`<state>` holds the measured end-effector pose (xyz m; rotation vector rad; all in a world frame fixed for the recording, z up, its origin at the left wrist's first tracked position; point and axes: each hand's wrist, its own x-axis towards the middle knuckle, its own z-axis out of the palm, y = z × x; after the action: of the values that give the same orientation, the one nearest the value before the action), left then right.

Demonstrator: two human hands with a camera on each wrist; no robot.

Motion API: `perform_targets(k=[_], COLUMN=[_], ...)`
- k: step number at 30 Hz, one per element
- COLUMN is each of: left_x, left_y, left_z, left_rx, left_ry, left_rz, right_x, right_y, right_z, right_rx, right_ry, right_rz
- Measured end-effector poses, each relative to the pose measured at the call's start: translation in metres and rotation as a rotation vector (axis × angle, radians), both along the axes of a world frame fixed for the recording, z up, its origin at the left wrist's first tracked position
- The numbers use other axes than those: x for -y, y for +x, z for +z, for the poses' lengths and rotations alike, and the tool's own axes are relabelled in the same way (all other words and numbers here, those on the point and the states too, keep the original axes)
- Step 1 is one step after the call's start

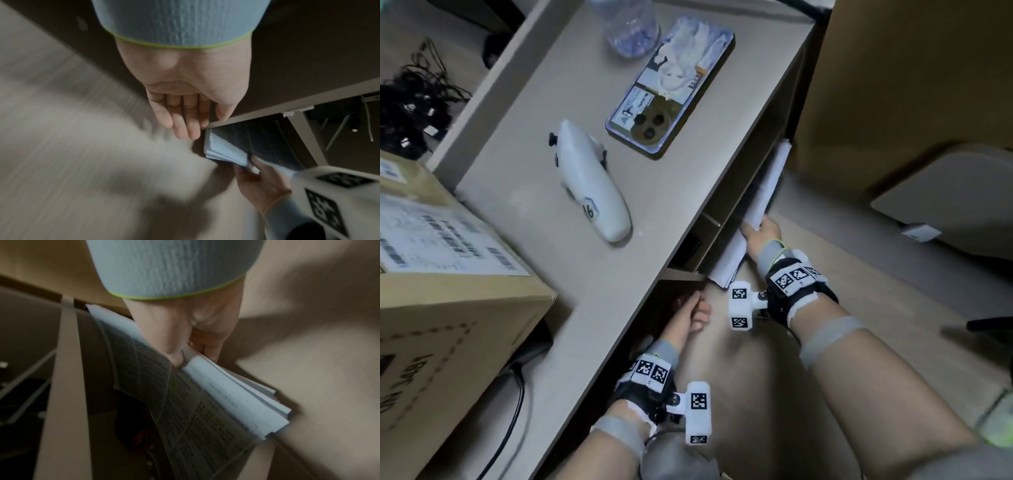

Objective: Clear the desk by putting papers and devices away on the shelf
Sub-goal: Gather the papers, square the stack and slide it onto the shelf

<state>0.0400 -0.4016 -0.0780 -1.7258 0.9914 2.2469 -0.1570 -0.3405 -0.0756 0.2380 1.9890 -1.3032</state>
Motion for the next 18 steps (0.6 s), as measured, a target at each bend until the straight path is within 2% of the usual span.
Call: perform_targets(k=[3,5,9,14,18], left_x=[0.001,-0.001,-0.009,-0.014,-0.012], left_y=[0.001,0.000,0.002,0.001,0.001], left_z=[0.002,0.005,0.009,0.014,0.016], left_rx=[-0.022,-0.042,-0.015,-0.018,-0.003], left_ry=[-0.127,-0.177,-0.359,-0.391,-0.391], left_rz=[0.027,0.003,-0.171,-0.156,-0.149], right_x=[0.022,0.022,0.015,0.022,0.017], right_y=[-0.001,-0.005,-0.006,-0.010,-0.016], right_z=[0.006,0.003,-0.013,-0.006,-0.014], right_rx=[0.073,0.080,0.042,0.109,0.094], right_ry=[0.041,0.068,-0.004,-0.006,-0.012], right_rz=[0.136,0.091,0.055,0.200,0.119])
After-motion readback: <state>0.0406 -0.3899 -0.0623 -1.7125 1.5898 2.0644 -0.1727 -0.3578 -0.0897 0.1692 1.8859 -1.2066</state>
